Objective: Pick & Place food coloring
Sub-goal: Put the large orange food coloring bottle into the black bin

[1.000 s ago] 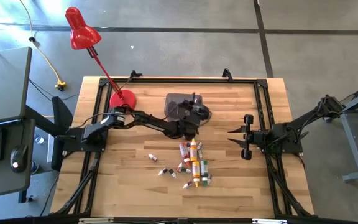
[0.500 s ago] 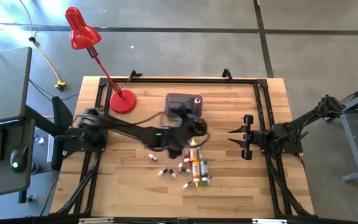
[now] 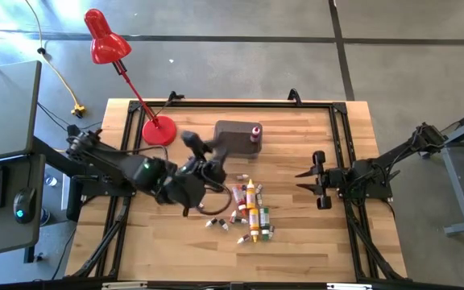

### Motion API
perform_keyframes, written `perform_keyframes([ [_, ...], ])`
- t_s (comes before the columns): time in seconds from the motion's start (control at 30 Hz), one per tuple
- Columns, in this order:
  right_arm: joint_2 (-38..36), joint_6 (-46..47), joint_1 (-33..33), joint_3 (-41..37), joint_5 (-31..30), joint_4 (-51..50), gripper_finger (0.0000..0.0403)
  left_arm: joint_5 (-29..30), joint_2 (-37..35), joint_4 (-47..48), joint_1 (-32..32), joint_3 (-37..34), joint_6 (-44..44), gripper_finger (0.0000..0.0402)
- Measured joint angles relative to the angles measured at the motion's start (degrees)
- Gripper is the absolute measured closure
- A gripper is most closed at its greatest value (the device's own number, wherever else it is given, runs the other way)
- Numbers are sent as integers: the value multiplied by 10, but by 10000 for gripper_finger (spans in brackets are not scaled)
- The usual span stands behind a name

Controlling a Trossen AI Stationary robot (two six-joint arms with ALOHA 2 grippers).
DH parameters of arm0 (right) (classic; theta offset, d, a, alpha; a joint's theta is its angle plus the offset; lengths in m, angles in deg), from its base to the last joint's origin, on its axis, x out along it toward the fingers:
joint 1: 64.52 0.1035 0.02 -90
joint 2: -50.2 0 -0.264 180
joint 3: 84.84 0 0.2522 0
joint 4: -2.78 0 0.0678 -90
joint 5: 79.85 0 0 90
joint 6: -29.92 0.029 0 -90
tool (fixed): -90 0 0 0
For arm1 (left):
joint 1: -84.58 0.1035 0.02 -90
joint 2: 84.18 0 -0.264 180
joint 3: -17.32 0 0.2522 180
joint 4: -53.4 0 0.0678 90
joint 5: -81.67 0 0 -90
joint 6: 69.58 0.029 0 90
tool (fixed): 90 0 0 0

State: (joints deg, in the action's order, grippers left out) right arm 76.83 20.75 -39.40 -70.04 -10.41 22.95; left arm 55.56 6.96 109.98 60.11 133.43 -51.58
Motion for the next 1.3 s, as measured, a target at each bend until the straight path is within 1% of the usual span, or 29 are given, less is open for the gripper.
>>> perform_keyframes([
  [0.07,0,0,0,0,0,1,285,-197,-10,101,21,0,-82,238],
  [0.1,0,0,0,0,-1,2,285,-272,-10,134,30,0,-112,238],
  [0.13,0,1,0,0,-3,2,285,-335,-8,159,37,0,-144,238],
  [0.2,0,1,0,0,-10,2,285,-428,-2,184,49,-2,-198,238],
  [0.23,0,-1,0,0,-13,2,285,-465,4,185,54,0,-220,238],
  [0.3,0,-1,0,0,-20,2,285,-531,17,191,59,1,-258,238],
  [0.33,0,-1,0,0,-24,1,285,-554,29,195,59,0,-275,238],
  [0.4,0,-2,0,0,-32,1,285,-575,54,199,57,0,-281,238],
  [0.47,0,-2,0,0,-40,0,285,-581,80,229,51,0,-262,238],
  [0.63,-1,-2,0,0,-42,-7,285,-582,144,264,37,-1,-180,238],
  [0.77,3,-3,0,0,-42,-3,285,-599,173,274,38,-3,-137,238],
  [0.83,7,-2,0,0,-42,-1,285,-615,173,259,38,-23,-120,238],
  [0.9,8,-2,0,0,-42,-3,285,-622,173,219,39,-50,-102,238],
  [0.97,10,-3,0,0,-44,-4,285,-618,174,196,39,-74,-84,238],
  [1.1,10,-3,0,0,-44,-2,285,-585,174,121,41,-112,-35,238],
  [1.2,10,-2,0,0,-44,-3,285,-596,174,60,53,-147,4,238],
  [1.3,10,11,0,0,-43,-3,285,-603,174,16,68,-160,46,238],
])
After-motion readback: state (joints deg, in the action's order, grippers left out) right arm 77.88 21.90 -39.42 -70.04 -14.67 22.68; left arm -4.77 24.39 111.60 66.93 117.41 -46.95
